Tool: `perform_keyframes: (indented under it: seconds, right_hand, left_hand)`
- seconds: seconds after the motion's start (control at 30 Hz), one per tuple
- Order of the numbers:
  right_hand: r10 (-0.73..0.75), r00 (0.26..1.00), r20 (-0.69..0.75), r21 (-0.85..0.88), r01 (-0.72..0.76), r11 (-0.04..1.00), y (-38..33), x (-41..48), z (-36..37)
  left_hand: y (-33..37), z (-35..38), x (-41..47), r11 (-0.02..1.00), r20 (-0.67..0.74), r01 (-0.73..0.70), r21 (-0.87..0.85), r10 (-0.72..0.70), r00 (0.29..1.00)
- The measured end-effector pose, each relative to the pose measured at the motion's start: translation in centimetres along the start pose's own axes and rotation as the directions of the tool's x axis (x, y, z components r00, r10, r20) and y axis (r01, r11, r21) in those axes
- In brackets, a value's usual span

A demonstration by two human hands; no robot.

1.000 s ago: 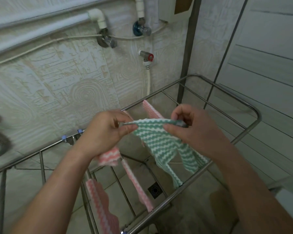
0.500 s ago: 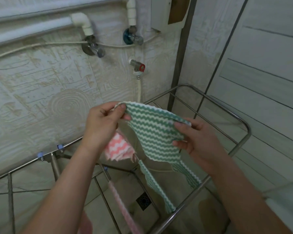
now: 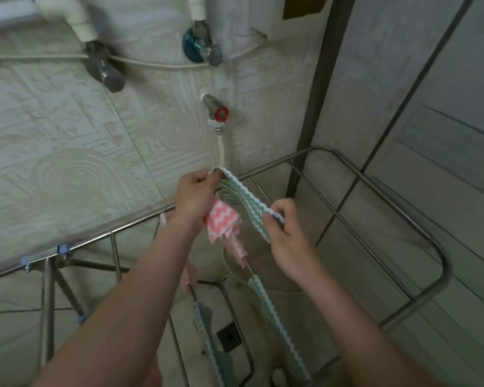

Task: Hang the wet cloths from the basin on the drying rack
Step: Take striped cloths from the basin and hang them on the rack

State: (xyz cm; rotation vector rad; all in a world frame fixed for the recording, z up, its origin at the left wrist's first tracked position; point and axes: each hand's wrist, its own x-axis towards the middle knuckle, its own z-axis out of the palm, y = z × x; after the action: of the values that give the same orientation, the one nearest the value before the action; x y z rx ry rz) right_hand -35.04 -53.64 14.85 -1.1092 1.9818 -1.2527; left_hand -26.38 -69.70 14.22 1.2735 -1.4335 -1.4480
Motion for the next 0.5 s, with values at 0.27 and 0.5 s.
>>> perform_keyframes:
  seconds: [0.27,0.5]
  right_hand:
    - [0.325,0.935,0.142,0.470,-0.353,0.809,4.4,5.9,0.1]
    - [0.635,0.770,0.062,0.699,-0.487,0.523,11.1,9.3,-3.2]
  left_hand:
    - [-1.8,5.1,6.2,0.979,-0.009,-0.038,0.202,0.040,0.999]
    - [-2.1,11.4,8.3,0.772,0.304,-0.236,0.589,0.059,0.951]
